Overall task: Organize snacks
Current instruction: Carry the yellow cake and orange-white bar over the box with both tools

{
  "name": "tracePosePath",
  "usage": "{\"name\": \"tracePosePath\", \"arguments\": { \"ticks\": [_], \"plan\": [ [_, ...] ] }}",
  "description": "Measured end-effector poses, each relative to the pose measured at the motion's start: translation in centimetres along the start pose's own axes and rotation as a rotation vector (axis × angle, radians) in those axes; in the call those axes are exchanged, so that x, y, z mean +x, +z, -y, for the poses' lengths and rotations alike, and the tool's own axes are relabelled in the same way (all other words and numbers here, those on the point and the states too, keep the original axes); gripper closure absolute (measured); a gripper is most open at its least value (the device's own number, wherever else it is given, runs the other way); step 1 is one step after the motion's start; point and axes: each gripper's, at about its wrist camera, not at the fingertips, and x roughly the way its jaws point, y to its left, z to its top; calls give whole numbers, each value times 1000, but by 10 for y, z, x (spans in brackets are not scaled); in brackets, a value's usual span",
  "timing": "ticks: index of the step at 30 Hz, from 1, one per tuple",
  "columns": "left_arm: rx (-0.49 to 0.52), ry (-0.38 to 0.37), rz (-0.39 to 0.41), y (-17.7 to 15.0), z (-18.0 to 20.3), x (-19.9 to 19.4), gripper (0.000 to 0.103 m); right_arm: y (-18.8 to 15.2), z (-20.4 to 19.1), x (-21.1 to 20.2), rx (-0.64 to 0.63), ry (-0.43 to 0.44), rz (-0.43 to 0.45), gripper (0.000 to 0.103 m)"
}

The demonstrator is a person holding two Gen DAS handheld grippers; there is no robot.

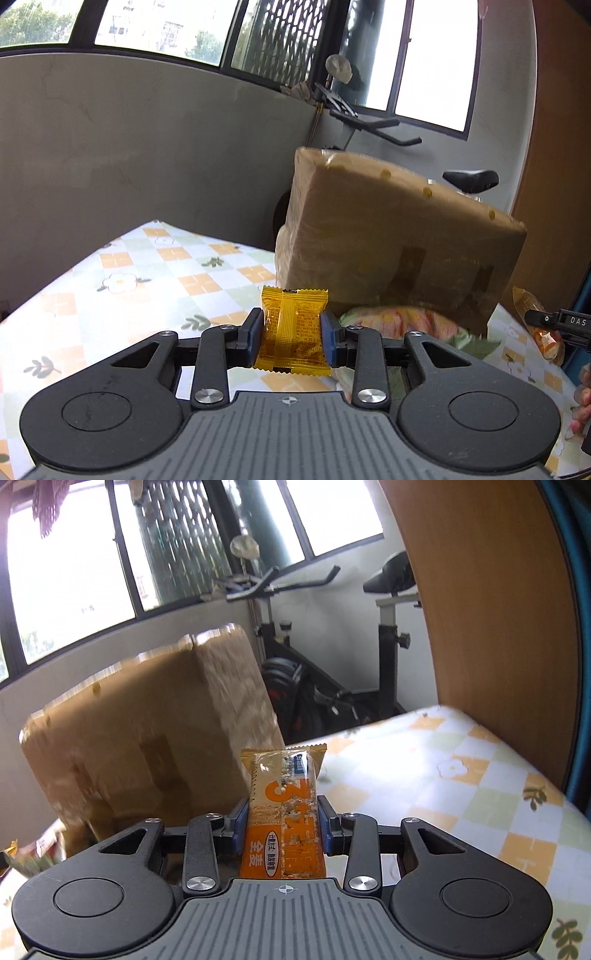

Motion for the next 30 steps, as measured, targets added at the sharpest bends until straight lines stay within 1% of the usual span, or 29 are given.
{"name": "tracePosePath", "arguments": {
  "ticks": [4, 9, 12, 16, 18, 22, 25, 30],
  "plan": [
    [-12, -9, 89, 38, 0, -7, 68, 32, -9, -9, -5, 26, 73, 69],
    [14, -57, 170, 85, 10, -4, 68, 76, -20, -10, -17, 54, 138, 69],
    [25, -97, 185, 107, 21, 10, 68, 103, -31, -4, -40, 72, 167, 69],
    [58, -160, 164, 131, 45, 44, 68, 131, -53, 14, -98, 109, 180, 69],
    [72, -200, 147, 139, 56, 65, 68, 142, -70, 29, -136, 135, 166, 69],
    [98, -238, 125, 154, 72, 104, 68, 153, -98, 64, -182, 166, 112, 69],
    [116, -243, 98, 160, 79, 128, 68, 152, -120, 90, -204, 176, 57, 69],
    [128, -236, 40, 157, 80, 153, 68, 143, -142, 124, -210, 151, -37, 69]
  ]
}}
